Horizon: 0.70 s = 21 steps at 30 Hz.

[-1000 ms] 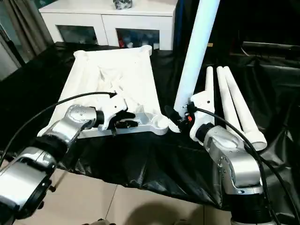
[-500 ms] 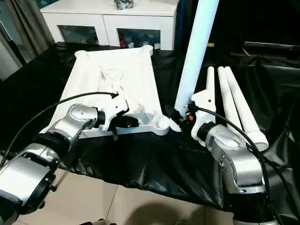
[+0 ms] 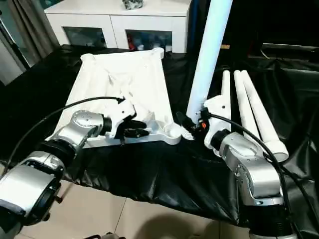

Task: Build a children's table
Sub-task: Insert table leg to table base

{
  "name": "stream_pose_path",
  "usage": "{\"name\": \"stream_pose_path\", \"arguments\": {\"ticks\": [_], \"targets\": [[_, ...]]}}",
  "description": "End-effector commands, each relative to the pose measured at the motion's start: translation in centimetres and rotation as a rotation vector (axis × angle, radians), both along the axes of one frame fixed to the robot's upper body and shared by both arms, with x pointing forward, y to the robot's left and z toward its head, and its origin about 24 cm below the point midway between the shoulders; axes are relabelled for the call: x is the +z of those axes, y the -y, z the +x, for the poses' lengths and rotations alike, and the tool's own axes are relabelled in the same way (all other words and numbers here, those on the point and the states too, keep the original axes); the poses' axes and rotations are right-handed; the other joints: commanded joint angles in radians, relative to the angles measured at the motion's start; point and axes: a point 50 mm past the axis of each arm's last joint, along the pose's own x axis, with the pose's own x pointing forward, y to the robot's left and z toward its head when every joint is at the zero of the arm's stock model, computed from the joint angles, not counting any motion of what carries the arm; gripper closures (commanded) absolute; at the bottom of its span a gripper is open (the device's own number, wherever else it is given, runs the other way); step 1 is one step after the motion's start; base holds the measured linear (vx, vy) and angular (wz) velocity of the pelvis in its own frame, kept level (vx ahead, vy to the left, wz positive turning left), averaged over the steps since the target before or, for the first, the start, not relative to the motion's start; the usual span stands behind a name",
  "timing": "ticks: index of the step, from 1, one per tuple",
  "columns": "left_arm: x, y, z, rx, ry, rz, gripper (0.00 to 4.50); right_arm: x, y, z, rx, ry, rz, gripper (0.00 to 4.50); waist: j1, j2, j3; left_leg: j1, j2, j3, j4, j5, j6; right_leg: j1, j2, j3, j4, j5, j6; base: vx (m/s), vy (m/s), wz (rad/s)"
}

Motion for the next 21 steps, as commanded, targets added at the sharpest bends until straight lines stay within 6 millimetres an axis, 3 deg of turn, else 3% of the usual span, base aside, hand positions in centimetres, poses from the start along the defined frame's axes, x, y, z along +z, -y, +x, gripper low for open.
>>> {"name": "stream_pose_path", "arguments": {"ticks": [1,3,7,19,21], "targets": [[-0.15,-0.36,0.01,0.001,-0.025,0.022,3.07,0.81,-0.02,0.05,0.007,0.031,-0.001,2.58,-0.002,-0.011,-0.071,0.011,-0.036,0.04,-0.071,-0.198,0.002,0.075,0.033,-0.024,-0.058,-0.102,-0.241,0.0,0.0,0.0],[-0.11,-0.41,0.02,0.003,-0.031,0.014,3.07,0.82,-0.04,0.07,0.008,0.032,-0.002,2.58,-0.001,-0.006,-0.071,0.012,-0.035,0.04,-0.071,-0.202,0.0,0.075,0.032,-0.024,-0.058,-0.11,-0.24,0.0,0.0,0.0],[-0.42,-0.56,-0.15,-0.014,-0.037,0.045,3.07,0.79,-0.1,0.05,0.011,0.031,-0.004,2.58,-0.004,-0.009,-0.069,0.011,-0.035,0.04,-0.074,-0.216,0.001,0.074,0.032,-0.025,-0.063,-0.142,-0.233,0.0,0.0,0.0],[-0.88,-1.0,-0.16,0.0,-0.022,0.103,4.24,0.75,-0.18,-0.03,0.014,0.031,-0.006,2.58,-0.007,-0.004,-0.07,0.009,-0.035,0.039,-0.072,-0.196,0.003,0.076,0.032,-0.025,-0.059,-0.092,-0.243,0.0,0.0,0.0],[-0.92,-1.15,-0.18,-0.007,-0.023,0.118,4.26,0.74,-0.16,-0.03,0.015,0.03,-0.006,2.58,-0.011,-0.005,-0.07,0.009,-0.036,0.039,-0.073,-0.2,0.006,0.077,0.032,-0.026,-0.061,-0.099,-0.242,0.0,0.0,0.0]]}}
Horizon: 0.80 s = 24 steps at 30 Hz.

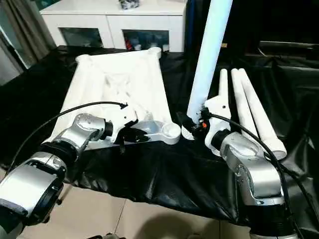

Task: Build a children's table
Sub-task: Insert table leg to table base

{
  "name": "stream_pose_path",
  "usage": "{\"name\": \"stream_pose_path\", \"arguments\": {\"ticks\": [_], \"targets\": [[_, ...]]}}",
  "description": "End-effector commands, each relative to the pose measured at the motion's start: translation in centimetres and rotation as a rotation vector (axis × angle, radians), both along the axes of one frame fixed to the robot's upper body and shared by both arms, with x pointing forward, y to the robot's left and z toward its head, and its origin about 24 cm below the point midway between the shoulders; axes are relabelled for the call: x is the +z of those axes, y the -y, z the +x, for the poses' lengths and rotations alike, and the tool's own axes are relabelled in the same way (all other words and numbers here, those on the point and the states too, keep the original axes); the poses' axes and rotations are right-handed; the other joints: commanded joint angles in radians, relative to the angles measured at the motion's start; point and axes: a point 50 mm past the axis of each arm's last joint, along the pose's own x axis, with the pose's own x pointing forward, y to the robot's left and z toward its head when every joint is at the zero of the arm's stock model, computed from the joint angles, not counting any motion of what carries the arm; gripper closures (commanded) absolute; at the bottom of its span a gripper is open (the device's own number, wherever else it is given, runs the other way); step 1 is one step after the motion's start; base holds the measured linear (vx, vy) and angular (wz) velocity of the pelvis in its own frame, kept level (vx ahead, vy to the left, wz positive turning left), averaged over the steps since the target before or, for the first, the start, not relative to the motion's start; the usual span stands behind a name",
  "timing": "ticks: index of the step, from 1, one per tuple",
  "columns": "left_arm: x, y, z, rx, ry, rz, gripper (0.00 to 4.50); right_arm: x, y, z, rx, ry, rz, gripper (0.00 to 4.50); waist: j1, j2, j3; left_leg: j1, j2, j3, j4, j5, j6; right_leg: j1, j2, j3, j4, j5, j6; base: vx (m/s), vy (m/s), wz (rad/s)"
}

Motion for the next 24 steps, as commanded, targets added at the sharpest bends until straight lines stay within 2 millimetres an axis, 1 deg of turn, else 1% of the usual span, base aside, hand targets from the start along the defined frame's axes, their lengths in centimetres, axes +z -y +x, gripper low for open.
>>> {"name": "stream_pose_path", "arguments": {"ticks": [1,3,4,5,6,7,8,9,10,11,12,13,14,15,16,17,18,19,20,21,22,23,24], "targets": [[-0.1,-1.0,0.1,0.023,-0.006,0.041,4.35,0.7,-0.2,0.0,0.015,0.03,-0.005,2.58,0.0,-0.013,-0.07,0.007,-0.036,0.038,-0.073,-0.203,0.005,0.079,0.032,-0.026,-0.059,-0.105,-0.241,0.0,0.0,0.0],[-0.1,-1.0,0.1,0.018,-0.015,0.042,4.43,0.7,-0.2,0.0,0.016,0.03,-0.006,2.58,-0.004,-0.013,-0.069,0.007,-0.036,0.037,-0.073,-0.21,0.004,0.078,0.031,-0.027,-0.059,-0.115,-0.24,0.0,0.0,0.0],[-0.1,-1.1,0.1,0.012,-0.018,0.046,4.48,0.7,-0.2,0.0,0.023,0.029,-0.009,2.58,-0.007,-0.02,-0.068,0.007,-0.036,0.039,-0.074,-0.223,0.007,0.077,0.032,-0.027,-0.064,-0.145,-0.235,0.0,0.0,0.0],[-0.2,-1.2,0.0,0.002,-0.024,0.054,4.5,0.8,-0.4,0.1,0.039,0.028,-0.008,2.58,-0.007,-0.018,-0.069,0.008,-0.037,0.039,-0.073,-0.224,0.008,0.077,0.031,-0.026,-0.064,-0.152,-0.236,0.0,0.0,0.0],[-0.2,-1.3,0.0,-0.003,-0.03,0.058,4.5,0.8,-0.5,0.1,0.049,0.028,-0.008,2.58,-0.007,-0.022,-0.068,0.007,-0.036,0.04,-0.074,-0.22,0.013,0.076,0.031,-0.025,-0.065,-0.162,-0.236,0.0,0.0,0.0],[-0.2,-1.4,-0.1,-0.006,-0.034,0.06,4.5,0.9,-0.6,0.2,0.059,0.027,-0.008,2.58,-0.006,-0.02,-0.068,0.007,-0.035,0.04,-0.074,-0.217,0.018,0.075,0.031,-0.025,-0.065,-0.166,-0.235,0.0,0.0,0.0],[-0.3,-1.4,-0.1,-0.01,-0.032,0.063,4.5,0.9,-0.8,0.2,0.073,0.025,-0.007,2.58,-0.007,-0.019,-0.069,0.008,-0.035,0.04,-0.074,-0.215,0.02,0.075,0.031,-0.025,-0.065,-0.165,-0.236,0.0,0.0,0.0],[-0.4,-1.6,-0.3,-0.019,-0.029,0.064,4.5,1.0,-1.1,0.2,0.097,0.019,-0.004,2.58,-0.007,-0.028,-0.068,0.005,-0.035,0.041,-0.074,-0.209,0.022,0.075,0.032,-0.025,-0.065,-0.159,-0.237,0.0,0.0,0.0],[-0.4,-1.6,-0.3,-0.019,-0.029,0.064,4.5,1.0,-1.1,0.2,0.097,0.019,-0.004,2.58,-0.005,-0.022,-0.069,0.007,-0.034,0.04,-0.074,-0.207,0.024,0.075,0.031,-0.025,-0.063,-0.158,-0.241,0.0,0.0,0.0],[-0.4,-1.6,-0.4,-0.027,-0.03,0.06,4.5,1.0,-1.2,0.2,0.111,0.016,-0.002,2.58,-0.005,-0.021,-0.068,0.007,-0.033,0.04,-0.074,-0.207,0.025,0.073,0.031,-0.025,-0.063,-0.159,-0.242,0.0,0.0,0.0],[-0.4,-1.6,-0.5,-0.039,-0.029,0.046,4.5,1.0,-1.5,0.2,0.131,0.01,-0.001,2.58,-0.004,-0.027,-0.068,0.009,-0.032,0.042,-0.073,-0.209,0.029,0.073,0.031,-0.024,-0.064,-0.154,-0.247,0.0,0.0,0.0],[-0.5,-1.6,-0.8,-0.069,-0.023,0.023,4.5,1.0,-1.8,0.1,0.16,0.001,0.004,2.58,-0.002,-0.027,-0.068,0.005,-0.031,0.04,-0.075,-0.198,0.037,0.077,0.031,-0.025,-0.059,-0.14,-0.255,0.0,0.0,0.0],[-0.6,-1.4,-1.4,-0.113,-0.011,-0.002,4.5,1.1,-2.2,-0.1,0.196,-0.009,0.011,2.58,-0.003,-0.032,-0.066,0.003,-0.031,0.041,-0.076,-0.194,0.041,0.077,0.031,-0.025,-0.061,-0.14,-0.254,0.0,0.0,0.0],[-0.6,-1.4,-1.4,-0.113,-0.011,-0.002,4.5,1.1,-2.2,-0.1,0.196,-0.009,0.011,2.58,-0.002,-0.038,-0.067,0.003,-0.03,0.042,-0.076,-0.192,0.046,0.076,0.031,-0.025,-0.06,-0.142,-0.256,0.0,0.0,0.0],[-0.6,-1.4,-1.7,-0.14,-0.003,-0.012,4.5,1.1,-2.3,-0.2,0.214,-0.015,0.016,2.58,0.003,-0.03,-0.072,0.01,-0.027,0.043,-0.071,-0.174,0.057,0.073,0.029,-0.023,-0.055,-0.122,-0.266,0.0,0.0,0.0],[-1.0,-1.2,-2.5,-0.178,0.015,-0.025,4.5,1.0,-2.7,-0.3,0.246,-0.025,0.022,2.58,0.003,-0.03,-0.071,0.009,-0.027,0.044,-0.071,-0.17,0.061,0.07,0.031,-0.022,-0.057,-0.109,-0.27,0.0,0.0,0.0],[-1.1,-1.2,-2.8,-0.187,0.018,-0.031,4.5,0.9,-2.9,-0.4,0.255,-0.031,0.02,2.58,0.001,-0.045,-0.069,0.004,-0.026,0.045,-0.071,-0.158,0.074,0.073,0.033,-0.024,-0.054,-0.074,-0.276,0.0,0.0,0.0],[-1.2,-1.2,-3.0,-0.19,0.018,-0.035,4.5,0.8,-2.9,-0.4,0.261,-0.035,0.018,2.58,0.006,-0.035,-0.071,0.008,-0.024,0.045,-0.072,-0.164,0.076,0.071,0.03,-0.024,-0.052,-0.088,-0.276,0.0,0.0,0.0],[-1.5,-1.3,-3.4,-0.193,0.027,-0.035,4.5,0.6,-3.2,-0.6,0.279,-0.047,0.023,2.58,0.005,-0.041,-0.07,0.009,-0.023,0.048,-0.071,-0.169,0.078,0.068,0.031,-0.023,-0.054,-0.097,-0.274,0.0,0.0,0.0],[-1.6,-1.3,-3.6,-0.192,0.031,-0.035,4.5,0.5,-3.4,-0.7,0.291,-0.056,0.026,2.58,0.009,-0.043,-0.069,0.01,-0.021,0.047,-0.073,-0.181,0.081,0.068,0.03,-0.023,-0.053,-0.118,-0.272,0.0,0.0,0.0],[-1.8,-1.4,-3.8,-0.179,0.027,-0.035,4.5,0.2,-3.6,-0.8,0.304,-0.075,0.029,2.58,0.009,-0.048,-0.067,0.01,-0.02,0.05,-0.075,-0.194,0.078,0.064,0.03,-0.022,-0.057,-0.147,-0.259,0.0,0.0,0.0],[-1.9,-1.5,-3.9,-0.175,0.025,-0.035,4.5,0.2,-3.7,-0.8,0.308,-0.08,0.03,2.58,0.011,-0.044,-0.066,0.011,-0.018,0.048,-0.077,-0.203,0.072,0.063,0.029,-0.022,-0.055,-0.16,-0.254,0.0,0.0,0.0],[-2.0,-1.7,-4.0,-0.151,0.031,-0.035,4.5,0.0,-4.0,-1.0,0.325,-0.091,0.03,2.58,0.01,-0.059,-0.064,0.011,-0.019,0.051,-0.079,-0.223,0.062,0.059,0.031,-0.021,-0.061,-0.198,-0.236,0.0,0.0,0.0]]}}
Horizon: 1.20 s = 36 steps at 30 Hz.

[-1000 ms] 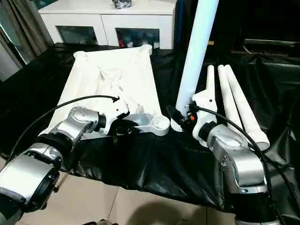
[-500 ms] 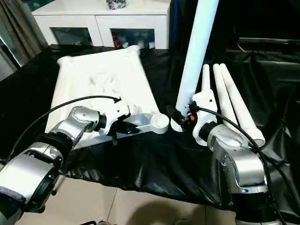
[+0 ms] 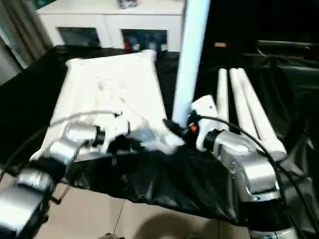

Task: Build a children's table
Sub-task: Insert table leg to table base

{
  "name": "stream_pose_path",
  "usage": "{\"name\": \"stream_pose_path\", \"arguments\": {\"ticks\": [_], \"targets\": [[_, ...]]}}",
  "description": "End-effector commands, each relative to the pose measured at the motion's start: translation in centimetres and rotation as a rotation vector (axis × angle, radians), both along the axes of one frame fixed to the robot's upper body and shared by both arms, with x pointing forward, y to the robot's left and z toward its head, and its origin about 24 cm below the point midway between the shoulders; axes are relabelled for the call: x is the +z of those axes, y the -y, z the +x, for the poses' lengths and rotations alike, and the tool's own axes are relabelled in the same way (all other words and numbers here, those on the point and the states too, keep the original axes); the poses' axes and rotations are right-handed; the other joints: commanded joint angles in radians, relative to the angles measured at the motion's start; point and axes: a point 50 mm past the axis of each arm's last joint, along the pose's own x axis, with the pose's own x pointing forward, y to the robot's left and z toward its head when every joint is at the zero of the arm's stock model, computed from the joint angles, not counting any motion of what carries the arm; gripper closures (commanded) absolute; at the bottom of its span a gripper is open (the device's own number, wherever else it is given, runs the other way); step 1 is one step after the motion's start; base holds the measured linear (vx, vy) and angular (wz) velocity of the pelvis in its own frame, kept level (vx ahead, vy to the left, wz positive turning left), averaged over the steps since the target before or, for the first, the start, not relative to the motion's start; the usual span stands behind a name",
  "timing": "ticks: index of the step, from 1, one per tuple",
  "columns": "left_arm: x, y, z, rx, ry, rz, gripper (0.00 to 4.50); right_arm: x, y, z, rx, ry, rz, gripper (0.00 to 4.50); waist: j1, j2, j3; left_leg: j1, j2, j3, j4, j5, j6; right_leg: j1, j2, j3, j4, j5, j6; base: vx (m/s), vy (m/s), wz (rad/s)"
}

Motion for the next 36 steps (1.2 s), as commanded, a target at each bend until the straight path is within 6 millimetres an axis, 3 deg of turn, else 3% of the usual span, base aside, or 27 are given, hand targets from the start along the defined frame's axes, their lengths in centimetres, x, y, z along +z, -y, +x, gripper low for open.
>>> {"name": "stream_pose_path", "arguments": {"ticks": [1,3,5,7,8,9,18,28,36], "targets": [[-1.2,-0.8,-0.7,0.042,-0.038,0.026,4.5,0.1,-0.8,-0.4,0.052,-0.007,0.003,2.58,0.002,-0.028,-0.067,0.01,-0.021,0.038,-0.077,-0.23,0.051,0.063,0.032,-0.023,-0.056,-0.209,-0.23,0.0,0.0,0.0],[-1.3,-1.1,-0.9,0.053,-0.041,0.029,4.5,-0.1,-0.9,-0.6,0.066,-0.017,-0.005,2.58,0.001,-0.038,-0.061,0.006,-0.02,0.039,-0.083,-0.25,0.039,0.058,0.032,-0.022,-0.062,-0.261,-0.201,0.0,0.0,0.0],[-1.3,-1.4,-1.0,0.07,-0.046,0.023,4.5,-0.3,-1.0,-0.6,0.082,-0.024,-0.018,2.58,-0.002,-0.055,-0.062,0.006,-0.021,0.039,-0.082,-0.255,0.031,0.058,0.03,-0.021,-0.063,-0.291,-0.181,0.0,0.0,0.0],[-1.1,-1.6,-1.3,0.073,-0.05,0.016,4.5,-0.5,-0.9,-0.5,0.087,-0.027,-0.029,2.58,-0.004,-0.048,-0.063,0.005,-0.019,0.038,-0.083,-0.24,0.028,0.057,0.028,-0.02,-0.061,-0.285,-0.172,0.0,0.0,0.0],[-0.9,-1.7,-1.6,0.069,-0.054,0.006,4.5,-0.5,-0.7,-0.2,0.078,-0.022,-0.041,2.58,-0.009,-0.06,-0.063,0.003,-0.02,0.039,-0.082,-0.221,0.033,0.056,0.03,-0.02,-0.06,-0.263,-0.172,0.0,0.0,0.0],[-0.8,-1.7,-1.6,0.069,-0.054,0.004,4.5,-0.6,-0.7,-0.1,0.073,-0.019,-0.044,2.58,-0.011,-0.062,-0.063,0.003,-0.019,0.04,-0.082,-0.22,0.034,0.055,0.03,-0.02,-0.06,-0.26,-0.173,0.0,0.0,0.0],[0.0,-1.5,-1.8,0.041,-0.07,-0.005,4.5,-1.4,-0.4,0.6,0.039,-0.039,-0.031,2.58,-0.012,-0.067,-0.066,0.005,-0.023,0.044,-0.073,-0.177,0.056,0.058,0.034,-0.02,-0.052,-0.169,-0.207,0.0,0.0,0.0],[0.4,-1.5,-1.3,0.068,-0.088,0.007,4.5,-2.4,-1.6,0.9,0.059,-0.076,0.012,2.58,-0.012,-0.065,-0.064,0.008,-0.023,0.045,-0.072,-0.161,0.062,0.06,0.037,-0.021,-0.047,-0.112,-0.234,0.0,0.0,0.0],[0.8,-1.4,-1.2,0.065,-0.094,0.005,4.5,-3.1,-1.6,1.1,0.056,-0.081,0.003,2.58,-0.013,-0.063,-0.062,0.009,-0.023,0.044,-0.074,-0.192,0.053,0.058,0.035,-0.021,-0.05,-0.146,-0.235,0.0,0.0,0.0]]}}
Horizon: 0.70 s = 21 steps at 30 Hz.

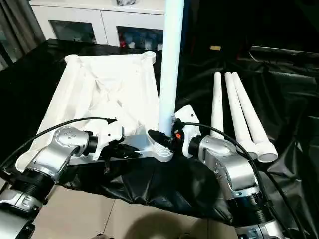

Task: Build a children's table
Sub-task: Insert table leg to table base

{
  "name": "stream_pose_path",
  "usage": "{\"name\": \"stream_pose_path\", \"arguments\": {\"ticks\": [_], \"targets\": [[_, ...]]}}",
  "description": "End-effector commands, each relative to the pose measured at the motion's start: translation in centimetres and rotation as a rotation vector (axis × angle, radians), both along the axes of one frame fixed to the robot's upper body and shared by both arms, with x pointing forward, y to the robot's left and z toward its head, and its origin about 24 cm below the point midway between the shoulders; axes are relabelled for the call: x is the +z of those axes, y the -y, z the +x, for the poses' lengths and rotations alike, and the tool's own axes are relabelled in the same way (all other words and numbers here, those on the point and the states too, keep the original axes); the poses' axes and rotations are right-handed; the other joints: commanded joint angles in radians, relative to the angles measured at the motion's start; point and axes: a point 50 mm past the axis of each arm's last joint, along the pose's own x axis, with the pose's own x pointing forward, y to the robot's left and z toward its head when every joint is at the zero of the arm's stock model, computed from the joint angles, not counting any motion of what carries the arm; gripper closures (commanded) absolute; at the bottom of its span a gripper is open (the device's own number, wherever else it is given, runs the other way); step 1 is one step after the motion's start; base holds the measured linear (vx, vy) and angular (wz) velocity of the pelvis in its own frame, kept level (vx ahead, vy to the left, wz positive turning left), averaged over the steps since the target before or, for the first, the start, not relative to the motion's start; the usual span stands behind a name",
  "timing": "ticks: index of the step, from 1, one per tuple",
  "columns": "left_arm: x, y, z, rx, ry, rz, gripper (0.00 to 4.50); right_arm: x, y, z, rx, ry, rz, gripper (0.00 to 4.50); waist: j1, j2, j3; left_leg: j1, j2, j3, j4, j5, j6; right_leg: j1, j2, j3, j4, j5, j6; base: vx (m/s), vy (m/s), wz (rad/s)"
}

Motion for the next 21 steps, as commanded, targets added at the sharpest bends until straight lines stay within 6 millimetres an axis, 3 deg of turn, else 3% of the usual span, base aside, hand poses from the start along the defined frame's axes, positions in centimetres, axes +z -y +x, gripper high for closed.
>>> {"name": "stream_pose_path", "arguments": {"ticks": [1,11,21], "targets": [[0.3,-0.1,0.1,0.009,-0.014,-0.029,4.5,-0.8,-0.1,0.2,0.006,-0.026,-0.012,2.58,0.006,-0.012,-0.062,0.008,-0.025,0.039,-0.071,-0.196,0.052,0.061,0.035,-0.023,-0.052,-0.144,-0.237,0.0,0.0,0.0],[0.8,-0.1,0.5,0.021,-0.002,-0.033,4.5,-2.4,0.9,0.0,-0.03,-0.08,0.092,2.58,0.004,-0.015,-0.061,0.009,-0.024,0.039,-0.073,-0.228,0.056,0.059,0.034,-0.023,-0.055,-0.16,-0.248,0.0,0.0,0.0],[0.9,-0.1,0.7,0.044,0.008,-0.035,4.5,-5.6,2.3,-2.1,-0.178,-0.077,0.162,2.59,0.007,-0.012,-0.058,0.009,-0.022,0.038,-0.08,-0.276,0.047,0.054,0.033,-0.024,-0.063,-0.219,-0.233,0.0,0.0,0.0]]}}
